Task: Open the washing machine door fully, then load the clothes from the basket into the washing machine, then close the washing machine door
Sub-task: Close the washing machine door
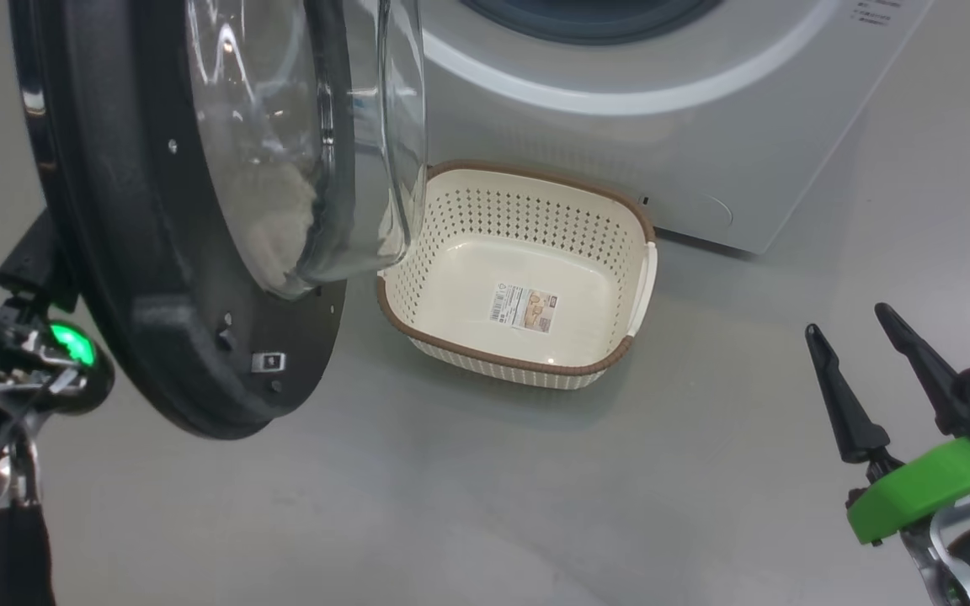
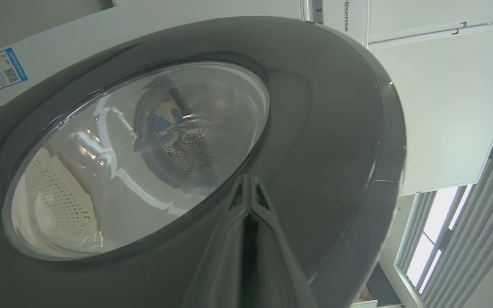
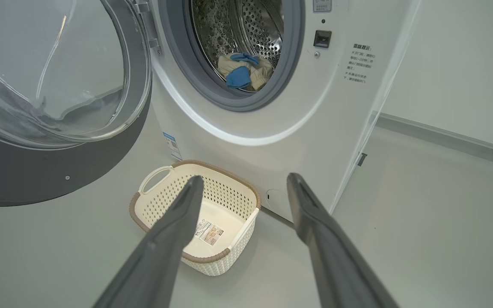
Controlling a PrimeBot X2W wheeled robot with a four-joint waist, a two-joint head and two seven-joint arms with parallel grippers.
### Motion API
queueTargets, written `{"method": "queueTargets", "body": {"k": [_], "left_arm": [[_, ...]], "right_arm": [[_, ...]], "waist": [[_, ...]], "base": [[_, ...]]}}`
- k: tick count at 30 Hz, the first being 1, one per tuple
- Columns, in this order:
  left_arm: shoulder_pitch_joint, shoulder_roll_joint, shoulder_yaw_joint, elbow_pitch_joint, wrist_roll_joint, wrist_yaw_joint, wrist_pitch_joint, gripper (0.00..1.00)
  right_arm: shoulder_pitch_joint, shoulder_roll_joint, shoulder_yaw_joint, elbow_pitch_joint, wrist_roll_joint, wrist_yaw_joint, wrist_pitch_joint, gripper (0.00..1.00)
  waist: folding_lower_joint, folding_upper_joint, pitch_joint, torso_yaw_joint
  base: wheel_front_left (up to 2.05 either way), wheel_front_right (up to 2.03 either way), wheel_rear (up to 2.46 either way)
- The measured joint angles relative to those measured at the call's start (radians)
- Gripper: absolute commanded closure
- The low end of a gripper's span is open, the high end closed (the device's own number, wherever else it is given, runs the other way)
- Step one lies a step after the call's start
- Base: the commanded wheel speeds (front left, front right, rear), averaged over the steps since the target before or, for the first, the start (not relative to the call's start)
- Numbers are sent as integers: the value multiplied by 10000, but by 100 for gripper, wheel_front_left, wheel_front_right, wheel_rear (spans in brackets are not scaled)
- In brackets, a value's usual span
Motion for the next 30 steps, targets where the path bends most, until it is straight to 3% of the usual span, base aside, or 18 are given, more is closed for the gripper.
{"method": "queueTargets", "body": {"k": [7,30], "left_arm": [[84,-688,-796,73,548,0,159,100],[-1504,-1283,-2535,1743,1016,6,-1459,100]], "right_arm": [[-12,222,111,328,2,0,-293,0],[-323,696,94,1024,88,0,-951,0]], "waist": [[0,0,-108,-366],[0,0,-247,-1971]], "base": [[0,0,0],[0,0,0]]}}
